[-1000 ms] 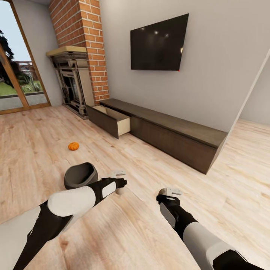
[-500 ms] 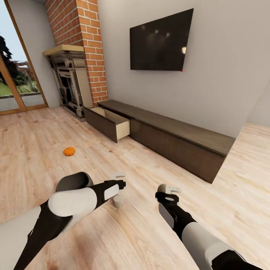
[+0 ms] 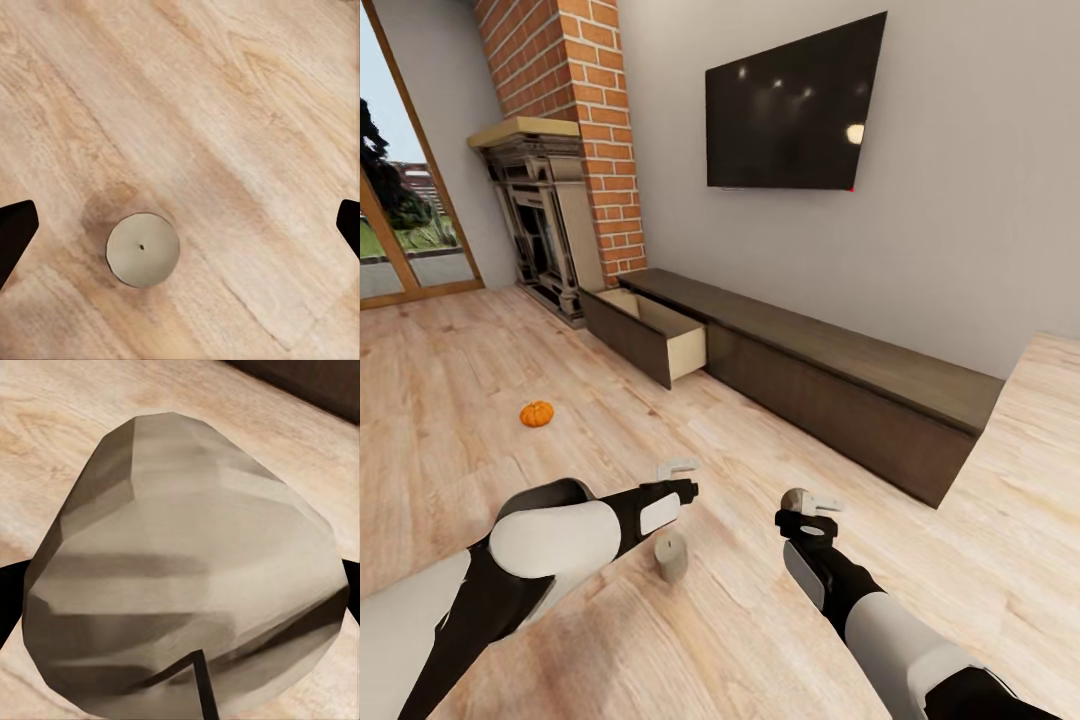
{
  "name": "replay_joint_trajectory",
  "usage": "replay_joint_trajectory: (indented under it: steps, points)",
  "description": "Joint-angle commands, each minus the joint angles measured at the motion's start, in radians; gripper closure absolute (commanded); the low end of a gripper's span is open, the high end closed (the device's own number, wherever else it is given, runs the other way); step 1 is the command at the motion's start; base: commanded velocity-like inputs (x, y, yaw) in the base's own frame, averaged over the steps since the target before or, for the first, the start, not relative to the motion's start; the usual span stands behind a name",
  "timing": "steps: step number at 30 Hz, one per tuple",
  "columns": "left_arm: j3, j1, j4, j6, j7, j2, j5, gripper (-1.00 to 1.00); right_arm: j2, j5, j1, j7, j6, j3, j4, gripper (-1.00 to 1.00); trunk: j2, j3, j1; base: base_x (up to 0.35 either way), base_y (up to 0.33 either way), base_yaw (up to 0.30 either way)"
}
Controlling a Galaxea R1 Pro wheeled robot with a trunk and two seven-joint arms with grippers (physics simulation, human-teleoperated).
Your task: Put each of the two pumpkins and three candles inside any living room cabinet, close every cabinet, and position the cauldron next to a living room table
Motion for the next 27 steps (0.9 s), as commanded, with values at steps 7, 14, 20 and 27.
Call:
replay_joint_trajectory:
  steps: [7,14,20,27]
  points:
    - [-0.004,-0.001,-0.005,-0.005,0.004,0.002,0.0,-1.0,0.0,0.005,-0.001,-0.016,0.013,0.007,-0.002,1.0,-0.002,-0.024,0.003,0.008,0.0,0.0]
    - [-0.002,-0.001,-0.002,0.012,0.054,0.01,0.0,-1.0,0.016,0.005,-0.001,-0.018,0.092,0.006,-0.039,1.0,-0.003,-0.051,0.006,0.0,0.0,0.0]
    - [-0.001,-0.001,0.018,0.105,0.069,0.011,0.0,-1.0,0.029,0.005,-0.001,-0.02,0.256,0.004,-0.149,1.0,-0.005,-0.074,0.008,0.0,0.0,0.0]
    - [0.002,-0.001,0.043,0.222,0.07,0.011,0.0,-1.0,0.055,0.005,-0.001,-0.025,0.334,0.005,-0.195,1.0,-0.006,-0.101,0.012,0.0,0.0,0.0]
